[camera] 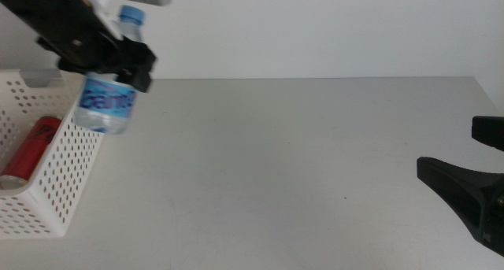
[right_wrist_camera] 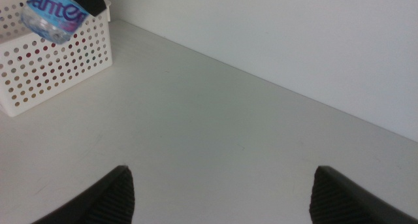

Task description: Use arms to grab the bottles and put them into the dustbin to the left of the table.

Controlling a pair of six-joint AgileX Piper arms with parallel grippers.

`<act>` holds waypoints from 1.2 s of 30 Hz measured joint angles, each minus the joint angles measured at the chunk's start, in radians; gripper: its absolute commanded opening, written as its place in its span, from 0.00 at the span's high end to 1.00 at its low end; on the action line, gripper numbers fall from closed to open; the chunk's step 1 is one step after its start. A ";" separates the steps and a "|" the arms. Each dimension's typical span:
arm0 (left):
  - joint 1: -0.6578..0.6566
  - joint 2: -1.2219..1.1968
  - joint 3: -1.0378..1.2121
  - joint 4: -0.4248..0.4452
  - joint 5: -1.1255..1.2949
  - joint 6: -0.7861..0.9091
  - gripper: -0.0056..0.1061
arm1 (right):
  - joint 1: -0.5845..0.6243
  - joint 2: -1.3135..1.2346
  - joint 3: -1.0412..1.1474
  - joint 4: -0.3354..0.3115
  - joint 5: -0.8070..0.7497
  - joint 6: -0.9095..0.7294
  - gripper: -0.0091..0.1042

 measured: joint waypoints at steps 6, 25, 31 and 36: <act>0.182 0.007 -0.136 0.005 0.161 0.056 0.96 | 0.000 0.000 0.000 0.000 0.000 0.000 0.15; 0.451 0.238 -0.164 0.054 0.182 0.093 0.96 | 0.000 0.000 0.000 0.000 0.000 0.000 0.15; 0.451 0.331 -0.164 0.053 0.168 0.072 0.89 | 0.000 0.000 0.000 0.000 0.000 0.000 0.15; 0.451 0.358 -0.164 0.029 0.164 0.120 0.66 | 0.000 0.000 0.000 0.000 0.000 0.000 0.15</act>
